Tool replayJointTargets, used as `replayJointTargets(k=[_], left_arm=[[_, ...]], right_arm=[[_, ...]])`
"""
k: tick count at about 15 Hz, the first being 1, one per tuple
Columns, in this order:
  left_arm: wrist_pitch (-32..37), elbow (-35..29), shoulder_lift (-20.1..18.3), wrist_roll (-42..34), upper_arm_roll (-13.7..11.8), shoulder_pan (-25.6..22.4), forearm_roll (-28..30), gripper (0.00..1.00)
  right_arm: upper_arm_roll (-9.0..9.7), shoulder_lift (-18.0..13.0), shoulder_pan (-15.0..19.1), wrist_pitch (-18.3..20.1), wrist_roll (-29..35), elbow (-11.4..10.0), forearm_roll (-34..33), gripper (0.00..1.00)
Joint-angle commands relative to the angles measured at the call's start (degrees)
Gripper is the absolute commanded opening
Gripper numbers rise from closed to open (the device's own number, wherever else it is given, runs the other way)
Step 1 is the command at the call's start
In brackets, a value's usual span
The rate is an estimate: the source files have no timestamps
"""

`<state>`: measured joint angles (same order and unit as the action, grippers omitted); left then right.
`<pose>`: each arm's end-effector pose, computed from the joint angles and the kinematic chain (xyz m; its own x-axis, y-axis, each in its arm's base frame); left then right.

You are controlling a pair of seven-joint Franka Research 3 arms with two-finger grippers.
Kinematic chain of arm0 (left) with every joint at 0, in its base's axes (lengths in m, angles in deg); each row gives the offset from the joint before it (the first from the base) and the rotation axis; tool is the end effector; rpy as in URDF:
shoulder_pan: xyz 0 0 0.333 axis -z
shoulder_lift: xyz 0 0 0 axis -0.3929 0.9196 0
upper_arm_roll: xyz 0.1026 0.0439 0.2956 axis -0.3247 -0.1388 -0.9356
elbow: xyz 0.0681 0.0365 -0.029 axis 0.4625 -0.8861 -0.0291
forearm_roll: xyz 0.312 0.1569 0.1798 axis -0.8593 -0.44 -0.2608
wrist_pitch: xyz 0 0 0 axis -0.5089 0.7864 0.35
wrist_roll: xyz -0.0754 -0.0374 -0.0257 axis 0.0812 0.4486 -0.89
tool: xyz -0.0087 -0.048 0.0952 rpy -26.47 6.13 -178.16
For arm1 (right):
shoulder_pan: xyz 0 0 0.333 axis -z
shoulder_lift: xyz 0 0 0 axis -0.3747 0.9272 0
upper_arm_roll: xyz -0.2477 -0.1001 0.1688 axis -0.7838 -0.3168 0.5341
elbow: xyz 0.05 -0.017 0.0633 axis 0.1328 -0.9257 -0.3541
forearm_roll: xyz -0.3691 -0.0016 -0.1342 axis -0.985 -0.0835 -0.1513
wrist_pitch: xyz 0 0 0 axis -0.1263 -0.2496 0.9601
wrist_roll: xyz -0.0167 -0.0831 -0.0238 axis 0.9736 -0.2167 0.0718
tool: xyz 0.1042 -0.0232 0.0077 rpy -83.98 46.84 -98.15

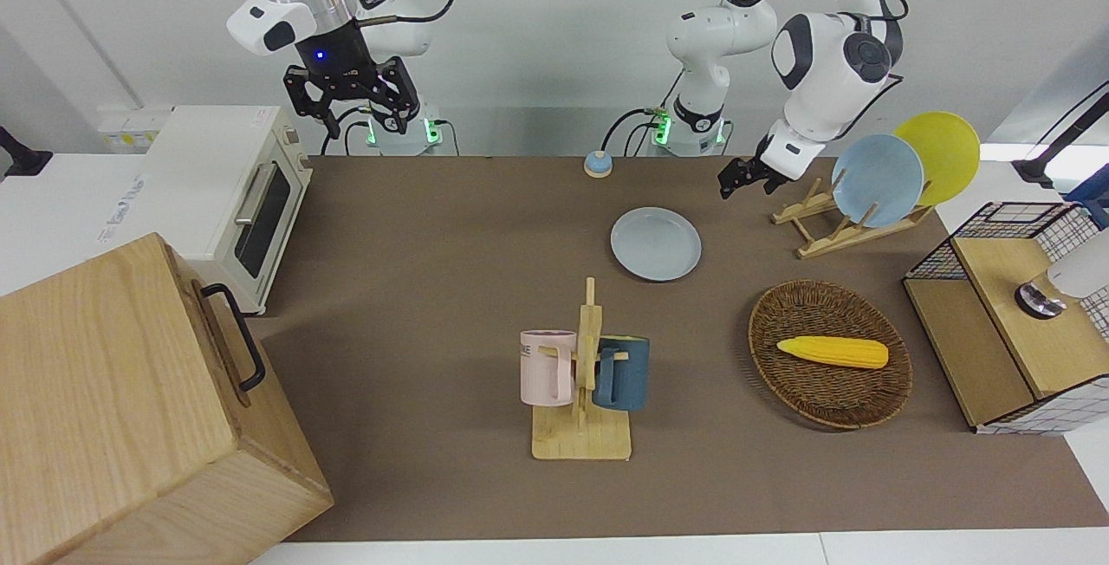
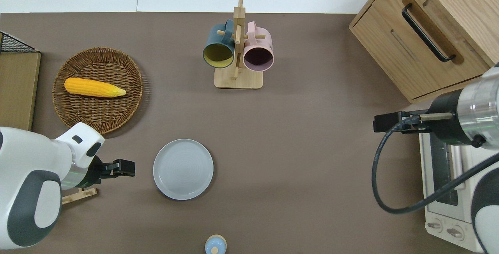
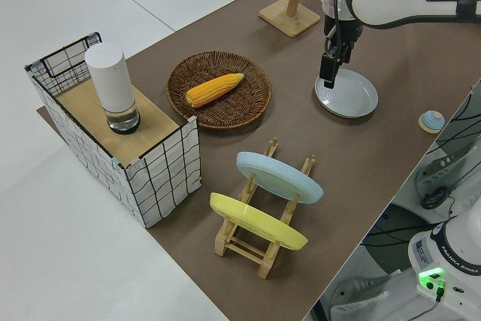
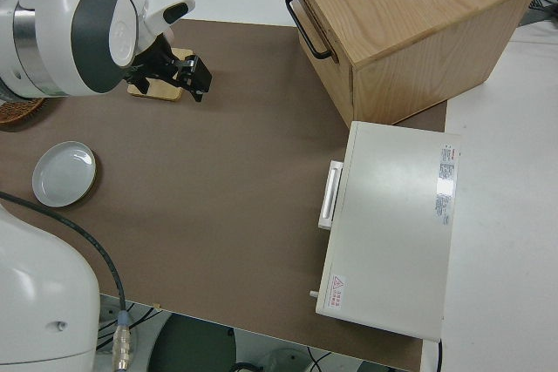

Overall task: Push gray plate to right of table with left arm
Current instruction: 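Move the left gripper in beside the gray plate's near edge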

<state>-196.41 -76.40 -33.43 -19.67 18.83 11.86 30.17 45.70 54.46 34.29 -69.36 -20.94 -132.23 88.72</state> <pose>0.4579 -0.0388 0.4298 0.9729 0.1397 -0.1842 0.1580 -0.9834 0.0887 0.5242 0.0980 0.6649 0.9995 -0.0235 0.0229 -0.0214 -0.9959 -0.0885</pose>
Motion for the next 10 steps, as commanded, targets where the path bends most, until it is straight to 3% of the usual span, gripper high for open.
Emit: replayJointTargets(k=[1,7,10], left_arm=[[-4.6,-5.1,-1.9,0.7,-0.5,2.5,1.0,0.99],[-12.6,-11.0,-1.1,1.4,-0.4,4.8,3.4,0.99],[-18.8,-13.8,2.0,2.1,-0.4,7.1,4.5,0.98]], right_arm=[[0.15,0.4,0.4,0.3,0.1,0.8,0.9,0.996],[0.24,0.4,0.4,0.3,0.1,0.8,0.9,0.996],[0.15,0.4,0.4,0.3,0.1,0.8,0.9,0.996]])
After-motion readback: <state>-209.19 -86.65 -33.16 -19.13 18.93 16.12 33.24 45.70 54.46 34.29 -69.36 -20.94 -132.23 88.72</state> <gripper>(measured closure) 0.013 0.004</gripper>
